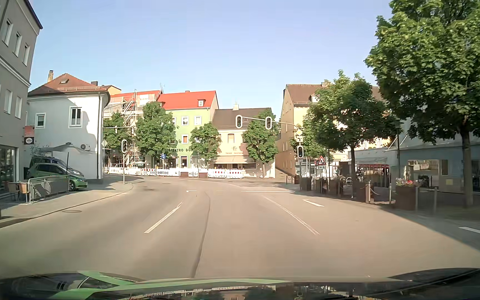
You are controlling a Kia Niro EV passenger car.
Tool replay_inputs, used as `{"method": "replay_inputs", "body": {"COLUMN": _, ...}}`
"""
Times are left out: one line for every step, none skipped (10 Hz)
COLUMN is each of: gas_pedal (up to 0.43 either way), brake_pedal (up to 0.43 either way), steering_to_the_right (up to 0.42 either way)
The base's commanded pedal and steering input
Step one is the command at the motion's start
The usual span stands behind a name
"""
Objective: Follow the waypoints while adhering to traffic rules and regulations
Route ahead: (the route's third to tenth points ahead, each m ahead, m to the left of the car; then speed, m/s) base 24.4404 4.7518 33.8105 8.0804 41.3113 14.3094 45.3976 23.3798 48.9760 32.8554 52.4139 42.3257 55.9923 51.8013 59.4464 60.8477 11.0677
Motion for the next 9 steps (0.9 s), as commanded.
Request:
{"method": "replay_inputs", "body": {"gas_pedal": 0.000, "brake_pedal": 0.000, "steering_to_the_right": -0.040}}
{"method": "replay_inputs", "body": {"gas_pedal": 0.000, "brake_pedal": 0.000, "steering_to_the_right": -0.040}}
{"method": "replay_inputs", "body": {"gas_pedal": 0.000, "brake_pedal": 0.000, "steering_to_the_right": -0.043}}
{"method": "replay_inputs", "body": {"gas_pedal": 0.000, "brake_pedal": 0.000, "steering_to_the_right": -0.046}}
{"method": "replay_inputs", "body": {"gas_pedal": 0.000, "brake_pedal": 0.000, "steering_to_the_right": -0.048}}
{"method": "replay_inputs", "body": {"gas_pedal": 0.000, "brake_pedal": 0.000, "steering_to_the_right": -0.050}}
{"method": "replay_inputs", "body": {"gas_pedal": 0.000, "brake_pedal": 0.000, "steering_to_the_right": -0.052}}
{"method": "replay_inputs", "body": {"gas_pedal": 0.000, "brake_pedal": 0.000, "steering_to_the_right": -0.053}}
{"method": "replay_inputs", "body": {"gas_pedal": 0.000, "brake_pedal": 0.000, "steering_to_the_right": -0.053}}
